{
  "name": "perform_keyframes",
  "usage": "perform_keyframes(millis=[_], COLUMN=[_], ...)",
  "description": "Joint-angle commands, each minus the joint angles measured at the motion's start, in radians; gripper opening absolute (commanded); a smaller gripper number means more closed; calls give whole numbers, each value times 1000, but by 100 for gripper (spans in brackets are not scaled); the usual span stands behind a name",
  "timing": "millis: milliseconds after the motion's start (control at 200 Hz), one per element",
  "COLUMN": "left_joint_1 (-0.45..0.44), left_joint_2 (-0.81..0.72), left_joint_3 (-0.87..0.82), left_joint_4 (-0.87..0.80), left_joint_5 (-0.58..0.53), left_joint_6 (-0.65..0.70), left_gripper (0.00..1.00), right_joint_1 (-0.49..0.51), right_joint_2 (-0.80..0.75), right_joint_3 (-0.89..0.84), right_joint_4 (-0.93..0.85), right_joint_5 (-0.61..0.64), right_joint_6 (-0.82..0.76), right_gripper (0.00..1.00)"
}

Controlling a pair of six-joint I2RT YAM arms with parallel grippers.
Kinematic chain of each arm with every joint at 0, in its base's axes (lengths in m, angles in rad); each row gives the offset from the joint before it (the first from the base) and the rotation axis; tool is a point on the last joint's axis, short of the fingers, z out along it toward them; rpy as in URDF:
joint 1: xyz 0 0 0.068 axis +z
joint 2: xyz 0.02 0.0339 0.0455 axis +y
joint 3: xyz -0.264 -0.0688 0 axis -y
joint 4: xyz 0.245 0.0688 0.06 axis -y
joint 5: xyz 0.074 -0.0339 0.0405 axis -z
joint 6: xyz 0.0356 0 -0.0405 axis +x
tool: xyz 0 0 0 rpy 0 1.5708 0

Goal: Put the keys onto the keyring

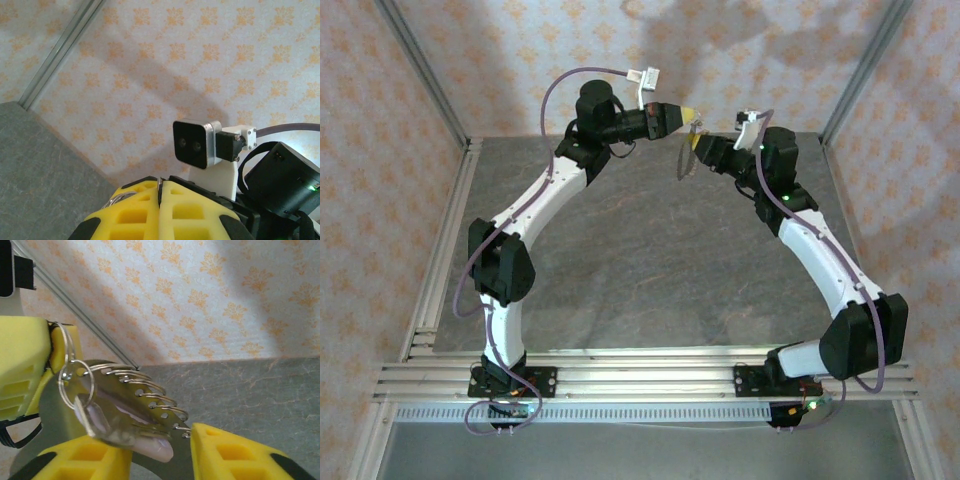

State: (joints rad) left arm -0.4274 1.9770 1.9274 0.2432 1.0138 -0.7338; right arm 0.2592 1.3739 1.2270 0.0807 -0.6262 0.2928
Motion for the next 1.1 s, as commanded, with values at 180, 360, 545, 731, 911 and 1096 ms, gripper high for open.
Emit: perform_keyframes(millis=[180, 360, 545, 731, 911, 1096], left_joint_1=[3, 1, 1, 1, 1, 1], left_joint_2=[-19, -14, -14, -14, -12, -12], left_joint_3=[56, 58, 61, 61, 67, 64], left_joint_4=[53, 56, 58, 61, 61, 61], left_joint_5=[23, 21, 13, 7, 5, 5], left_joint_6=[-11, -16, -18, -17, -18, -18], left_gripper=[0, 0, 0, 0, 0, 0], right_joint_1=[10, 12, 13, 28, 46, 46], right_joint_2=[2, -3, -13, -24, -30, -21], right_joint_3=[52, 55, 46, 17, 1, 28], right_joint_4=[3, -13, -20, -20, -43, -132], right_joint_5=[-51, -69, -85, -100, -116, -161], right_joint_6=[-39, -54, -57, -59, -76, -123], right_gripper=[12, 0, 0, 0, 0, 0])
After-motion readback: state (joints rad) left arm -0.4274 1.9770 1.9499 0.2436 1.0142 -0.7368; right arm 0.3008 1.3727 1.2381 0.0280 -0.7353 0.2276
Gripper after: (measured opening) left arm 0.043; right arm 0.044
